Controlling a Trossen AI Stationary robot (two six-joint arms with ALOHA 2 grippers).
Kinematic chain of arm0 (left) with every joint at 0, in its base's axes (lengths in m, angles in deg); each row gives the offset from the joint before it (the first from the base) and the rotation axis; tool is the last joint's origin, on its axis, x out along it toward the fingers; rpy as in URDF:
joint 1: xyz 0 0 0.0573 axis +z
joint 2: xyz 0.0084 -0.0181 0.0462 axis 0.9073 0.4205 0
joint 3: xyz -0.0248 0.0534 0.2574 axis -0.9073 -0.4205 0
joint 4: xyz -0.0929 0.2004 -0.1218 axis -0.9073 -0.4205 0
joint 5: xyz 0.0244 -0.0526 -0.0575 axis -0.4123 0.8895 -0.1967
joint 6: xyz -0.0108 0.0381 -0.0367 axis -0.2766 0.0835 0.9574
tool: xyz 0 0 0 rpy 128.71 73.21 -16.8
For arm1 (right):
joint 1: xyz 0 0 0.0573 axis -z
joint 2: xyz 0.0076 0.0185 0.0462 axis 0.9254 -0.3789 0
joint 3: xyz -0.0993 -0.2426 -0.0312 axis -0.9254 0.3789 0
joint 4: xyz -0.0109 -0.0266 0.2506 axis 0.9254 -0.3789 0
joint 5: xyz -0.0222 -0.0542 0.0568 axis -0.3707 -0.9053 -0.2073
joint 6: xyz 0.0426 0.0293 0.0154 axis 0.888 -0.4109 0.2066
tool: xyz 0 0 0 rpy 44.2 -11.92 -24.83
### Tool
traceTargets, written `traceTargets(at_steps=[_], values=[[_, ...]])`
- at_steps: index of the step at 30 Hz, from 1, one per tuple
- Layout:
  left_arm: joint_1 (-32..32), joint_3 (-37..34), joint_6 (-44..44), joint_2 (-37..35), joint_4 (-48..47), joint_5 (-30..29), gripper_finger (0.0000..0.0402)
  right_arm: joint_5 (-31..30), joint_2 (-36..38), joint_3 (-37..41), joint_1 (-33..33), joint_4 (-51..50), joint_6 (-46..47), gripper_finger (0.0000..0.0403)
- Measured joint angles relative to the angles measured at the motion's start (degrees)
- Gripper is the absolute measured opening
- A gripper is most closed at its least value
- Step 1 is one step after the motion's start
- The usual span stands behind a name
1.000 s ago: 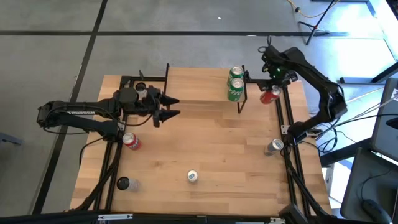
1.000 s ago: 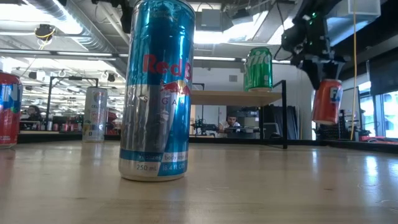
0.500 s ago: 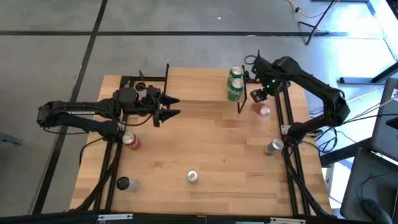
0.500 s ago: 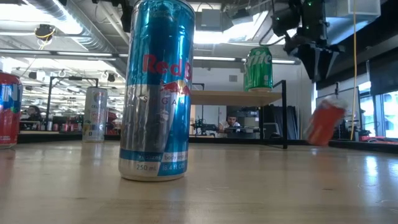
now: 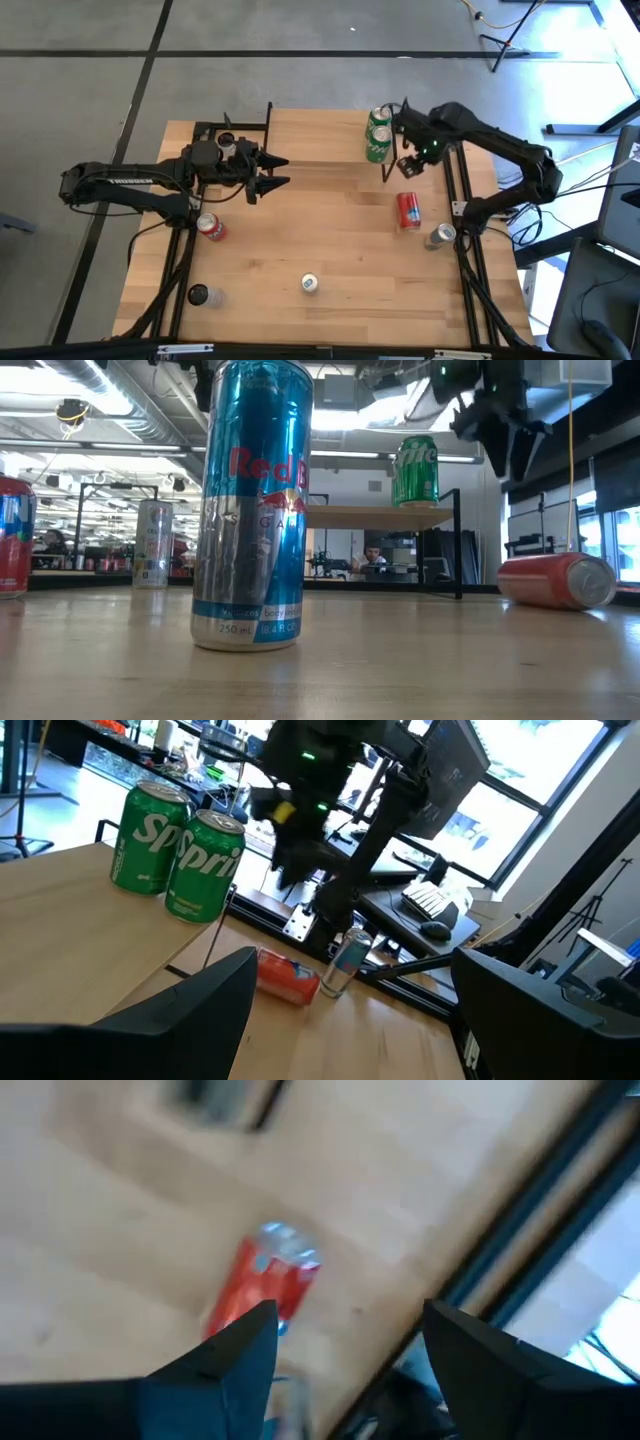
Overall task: Place canned beverage on shelf
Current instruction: Put the right orange soda can on the shelf
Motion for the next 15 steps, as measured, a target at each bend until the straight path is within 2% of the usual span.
traceTargets(at_steps=[4, 8, 15], values=[[0.0, 0.0, 0.0, 0.0, 0.0, 0.0, 0.0327, 0.8, 1.0, 0.0, -9.3, 0.5, 7.8, 0.026], [0.0, 0.0, 0.0, 0.0, 0.0, 0.0, 0.0327, -1.9, 1.0, 1.8, -17.8, 4.2, 16.2, 0.0282], [0.0, 0.0, 0.0, 0.0, -0.1, 0.8, 0.0327, 0.1, 0.9, 14.3, -22.2, 19.7, 24.0, 0.0317]])
